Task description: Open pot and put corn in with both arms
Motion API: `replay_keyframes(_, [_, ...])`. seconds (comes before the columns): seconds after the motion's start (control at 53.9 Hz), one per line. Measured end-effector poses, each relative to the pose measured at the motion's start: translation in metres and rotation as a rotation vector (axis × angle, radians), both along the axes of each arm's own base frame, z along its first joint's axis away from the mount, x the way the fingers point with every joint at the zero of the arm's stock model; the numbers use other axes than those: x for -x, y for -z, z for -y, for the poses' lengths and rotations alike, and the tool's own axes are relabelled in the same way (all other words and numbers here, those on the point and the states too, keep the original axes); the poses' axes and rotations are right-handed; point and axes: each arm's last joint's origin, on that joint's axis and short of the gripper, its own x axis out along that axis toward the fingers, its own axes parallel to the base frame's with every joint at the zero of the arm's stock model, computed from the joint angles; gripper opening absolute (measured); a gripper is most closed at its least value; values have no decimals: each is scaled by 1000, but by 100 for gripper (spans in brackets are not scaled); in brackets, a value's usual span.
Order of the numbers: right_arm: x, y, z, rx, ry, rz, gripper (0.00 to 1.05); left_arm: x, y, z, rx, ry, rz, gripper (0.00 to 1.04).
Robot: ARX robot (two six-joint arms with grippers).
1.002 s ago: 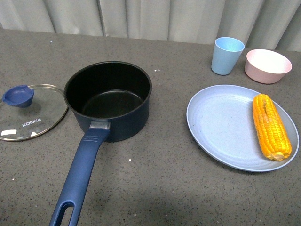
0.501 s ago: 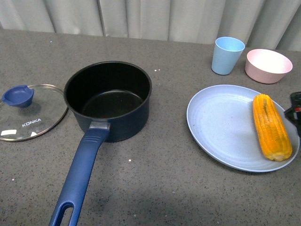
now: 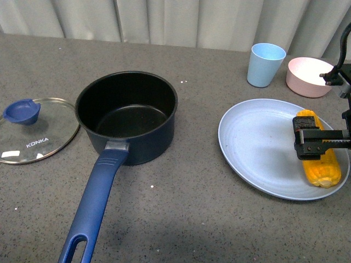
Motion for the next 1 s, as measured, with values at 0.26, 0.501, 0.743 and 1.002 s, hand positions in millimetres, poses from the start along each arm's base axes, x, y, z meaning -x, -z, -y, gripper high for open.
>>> replay_keyframes(0.26, [0, 5, -5, -7, 4, -31, 62, 0, 0, 0, 0, 0, 0, 98])
replay_keyframes(0.501, [1, 4, -8, -20, -6, -40, 32, 0, 0, 0, 0, 0, 0, 98])
replay_keyframes(0.743, [4, -11, -16, -67, -99, 3, 16, 0, 0, 0, 0, 0, 0, 98])
replay_keyframes(1.002, [9, -56, -57, -225, -398, 64, 9, 0, 0, 0, 0, 0, 0, 98])
